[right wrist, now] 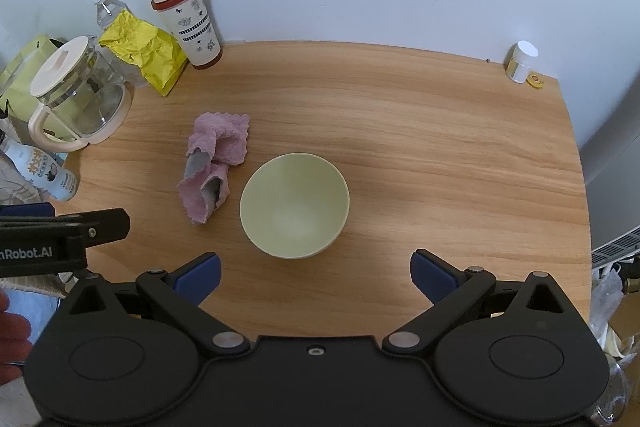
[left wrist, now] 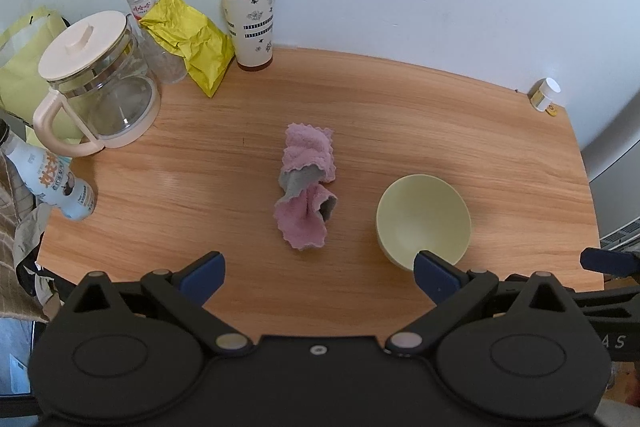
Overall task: Clean bowl
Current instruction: 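Move both tools toward the pink cloth and pale green bowl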
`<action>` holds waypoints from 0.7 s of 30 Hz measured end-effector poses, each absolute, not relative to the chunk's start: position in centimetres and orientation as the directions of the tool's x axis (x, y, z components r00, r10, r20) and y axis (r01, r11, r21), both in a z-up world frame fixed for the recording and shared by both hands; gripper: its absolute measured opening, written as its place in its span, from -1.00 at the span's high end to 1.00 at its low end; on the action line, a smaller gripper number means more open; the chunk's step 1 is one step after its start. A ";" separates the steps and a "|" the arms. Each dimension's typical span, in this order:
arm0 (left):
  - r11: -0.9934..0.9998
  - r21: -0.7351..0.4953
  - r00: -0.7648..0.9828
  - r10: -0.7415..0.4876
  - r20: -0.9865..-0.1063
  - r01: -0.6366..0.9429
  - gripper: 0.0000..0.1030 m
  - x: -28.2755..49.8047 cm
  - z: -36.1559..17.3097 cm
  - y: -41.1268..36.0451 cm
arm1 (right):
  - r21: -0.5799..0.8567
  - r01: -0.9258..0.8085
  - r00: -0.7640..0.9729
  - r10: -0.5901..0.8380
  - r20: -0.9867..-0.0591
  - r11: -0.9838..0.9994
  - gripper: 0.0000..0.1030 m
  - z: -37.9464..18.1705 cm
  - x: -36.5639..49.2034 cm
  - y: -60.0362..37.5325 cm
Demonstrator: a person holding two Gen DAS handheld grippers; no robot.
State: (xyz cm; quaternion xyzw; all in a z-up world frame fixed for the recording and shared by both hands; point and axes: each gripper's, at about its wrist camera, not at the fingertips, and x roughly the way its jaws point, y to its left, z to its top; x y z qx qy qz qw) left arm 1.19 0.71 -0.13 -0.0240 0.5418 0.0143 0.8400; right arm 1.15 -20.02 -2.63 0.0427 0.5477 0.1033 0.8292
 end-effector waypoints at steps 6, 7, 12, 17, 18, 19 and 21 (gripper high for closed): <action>0.999 -0.028 0.407 -0.009 -0.913 -0.042 -0.99 1.3 -0.2 0.7 | 0.186 -0.130 0.372 0.222 -0.901 0.974 -0.99 -2.7 1.2 -19.9; 0.999 -0.029 0.406 -0.010 -0.914 -0.042 -0.99 1.3 -0.3 0.7 | 0.187 -0.132 0.369 0.224 -0.902 0.973 -0.99 -2.7 1.3 -19.8; 0.999 -0.029 0.401 -0.009 -0.916 -0.044 -0.99 1.4 -0.4 0.9 | 0.185 -0.133 0.368 0.222 -0.903 0.974 -0.99 -2.8 1.3 -19.8; 0.999 -0.033 0.392 -0.013 -0.920 -0.044 -0.99 1.8 -0.6 0.8 | 0.190 -0.131 0.362 0.226 -0.904 0.973 -0.99 -2.9 1.3 -19.6; 0.998 -0.037 0.388 -0.018 -0.922 -0.042 -0.99 1.9 -0.6 0.9 | 0.192 -0.131 0.361 0.227 -0.904 0.973 -0.99 -2.9 1.4 -19.5; 0.998 -0.040 0.386 -0.020 -0.922 -0.043 -0.99 2.1 -0.6 1.0 | 0.195 -0.130 0.360 0.229 -0.904 0.972 -0.99 -3.0 1.4 -19.5; 0.998 -0.043 0.386 -0.021 -0.922 -0.049 -0.99 2.3 -0.6 1.3 | 0.204 -0.124 0.356 0.236 -0.904 0.971 -0.99 -3.1 1.5 -19.7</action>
